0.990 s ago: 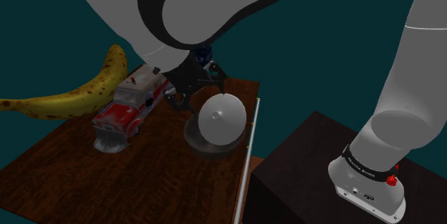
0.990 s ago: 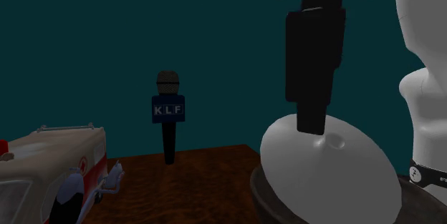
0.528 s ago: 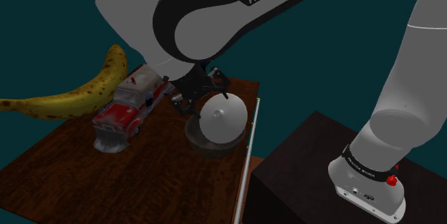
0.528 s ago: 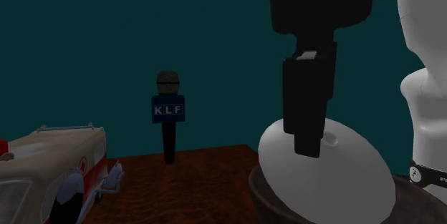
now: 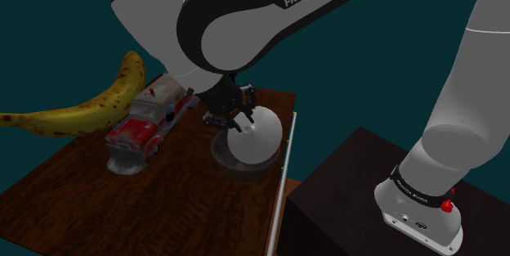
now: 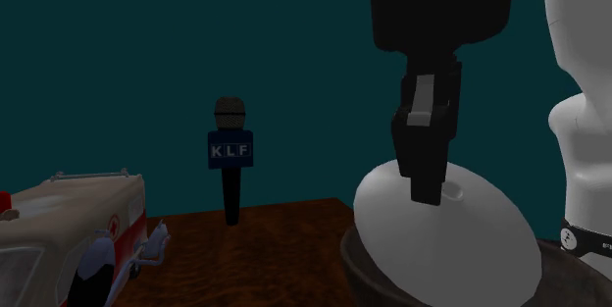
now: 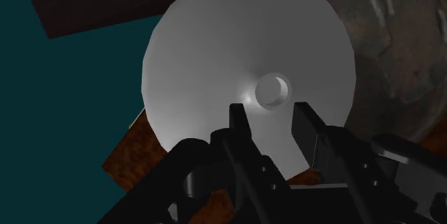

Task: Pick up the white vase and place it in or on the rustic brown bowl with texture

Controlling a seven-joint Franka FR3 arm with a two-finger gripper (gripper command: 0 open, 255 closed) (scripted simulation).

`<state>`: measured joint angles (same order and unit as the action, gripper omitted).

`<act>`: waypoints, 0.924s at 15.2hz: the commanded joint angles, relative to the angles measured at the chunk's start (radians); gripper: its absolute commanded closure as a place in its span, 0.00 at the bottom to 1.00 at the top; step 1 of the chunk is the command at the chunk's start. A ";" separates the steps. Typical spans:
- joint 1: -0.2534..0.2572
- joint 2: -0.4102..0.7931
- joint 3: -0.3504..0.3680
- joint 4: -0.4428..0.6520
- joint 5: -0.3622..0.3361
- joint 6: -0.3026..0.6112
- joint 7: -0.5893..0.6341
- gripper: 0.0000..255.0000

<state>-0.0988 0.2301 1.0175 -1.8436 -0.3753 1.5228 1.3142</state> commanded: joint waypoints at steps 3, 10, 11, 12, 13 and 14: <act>0.000 0.000 0.000 0.000 0.000 0.000 0.000 1.00; -0.002 -0.010 0.003 0.018 0.008 -0.022 -0.010 1.00; -0.003 -0.015 0.004 0.028 0.011 -0.033 -0.015 1.00; -0.004 -0.019 0.006 0.038 0.014 -0.044 -0.020 1.00; -0.005 -0.023 0.007 0.048 0.017 -0.056 -0.024 1.00; -0.005 -0.027 0.008 0.058 0.020 -0.067 -0.029 1.00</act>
<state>-0.1003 0.2127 1.0231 -1.7929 -0.3618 1.4670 1.2930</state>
